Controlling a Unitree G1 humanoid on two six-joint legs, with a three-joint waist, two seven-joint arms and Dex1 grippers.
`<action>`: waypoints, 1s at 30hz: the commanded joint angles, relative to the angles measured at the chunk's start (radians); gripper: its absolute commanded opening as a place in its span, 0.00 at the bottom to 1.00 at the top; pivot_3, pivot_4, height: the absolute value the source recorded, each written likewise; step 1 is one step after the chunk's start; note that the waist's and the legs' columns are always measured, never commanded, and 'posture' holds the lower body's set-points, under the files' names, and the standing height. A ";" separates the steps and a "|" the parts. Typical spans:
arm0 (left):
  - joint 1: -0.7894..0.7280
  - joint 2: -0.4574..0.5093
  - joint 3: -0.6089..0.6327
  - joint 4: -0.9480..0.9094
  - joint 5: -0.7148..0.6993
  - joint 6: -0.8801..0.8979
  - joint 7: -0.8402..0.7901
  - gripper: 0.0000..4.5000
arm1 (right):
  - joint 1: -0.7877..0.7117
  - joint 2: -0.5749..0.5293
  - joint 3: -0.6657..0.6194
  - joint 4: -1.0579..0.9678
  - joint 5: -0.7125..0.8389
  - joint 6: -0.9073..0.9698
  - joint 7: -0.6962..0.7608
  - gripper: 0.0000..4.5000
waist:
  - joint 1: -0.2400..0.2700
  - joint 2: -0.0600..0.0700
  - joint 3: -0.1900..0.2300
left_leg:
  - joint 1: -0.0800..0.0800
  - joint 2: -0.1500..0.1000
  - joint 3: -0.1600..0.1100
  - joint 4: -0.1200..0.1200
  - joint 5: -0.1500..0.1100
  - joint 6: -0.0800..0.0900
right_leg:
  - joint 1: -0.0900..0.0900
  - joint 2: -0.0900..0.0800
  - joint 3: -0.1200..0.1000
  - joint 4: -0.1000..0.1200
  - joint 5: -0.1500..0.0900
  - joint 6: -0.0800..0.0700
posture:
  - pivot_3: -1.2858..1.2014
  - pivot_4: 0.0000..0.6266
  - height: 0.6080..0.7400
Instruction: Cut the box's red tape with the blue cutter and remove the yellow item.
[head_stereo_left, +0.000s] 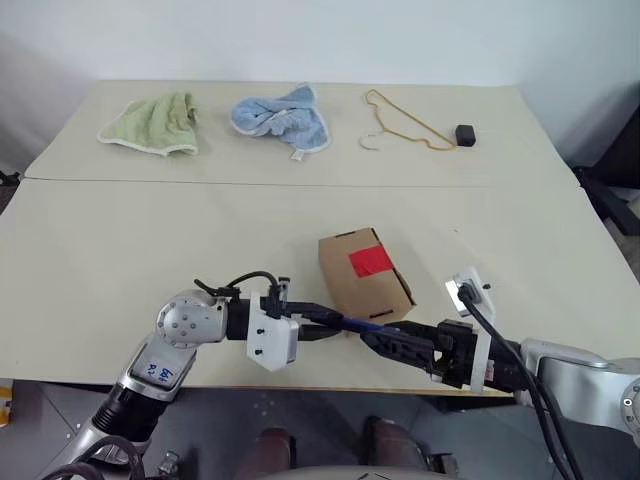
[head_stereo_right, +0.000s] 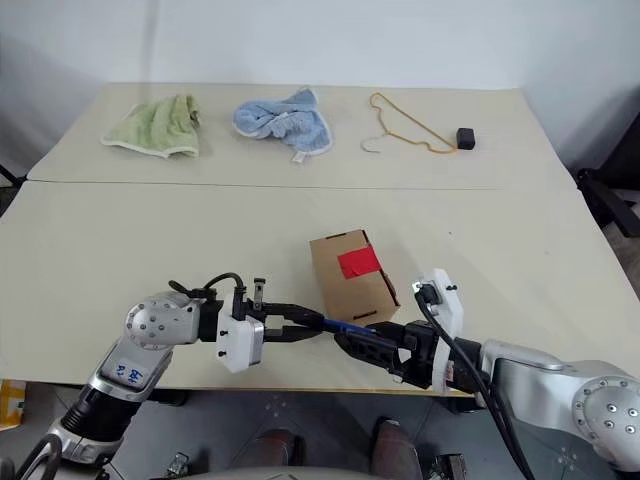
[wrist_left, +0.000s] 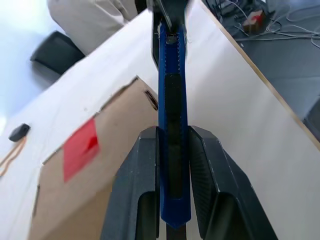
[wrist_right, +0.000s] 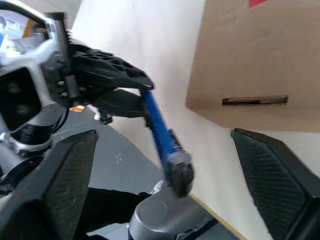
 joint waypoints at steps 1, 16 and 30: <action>-0.016 -0.008 -0.010 -0.014 0.000 0.001 0.015 0.10 | -0.039 0.025 0.014 0.009 0.018 -0.008 -0.032 0.74 | -0.001 0.000 0.000 | 0.000 0.000 0.000 0.000 0.000 0.000 | 0.000 0.000 0.000 0.000 0.000 0.000 | 0.52 0.24 1.00; -0.031 -0.016 -0.018 0.001 0.014 -0.003 0.024 0.10 | -0.018 0.024 -0.022 0.034 0.018 0.039 0.006 0.42 | 0.000 0.000 0.000 | 0.000 0.000 0.000 0.000 0.000 0.000 | 0.000 0.000 0.000 0.000 0.000 0.000 | 0.52 0.24 1.00; -0.032 -0.014 -0.021 -0.004 0.009 -0.001 0.021 0.10 | -0.016 0.023 -0.043 0.061 0.018 0.056 0.037 0.42 | -0.001 0.000 0.000 | 0.000 0.000 0.000 0.000 0.000 0.000 | 0.000 0.000 0.000 0.000 0.000 0.000 | 0.52 0.24 1.00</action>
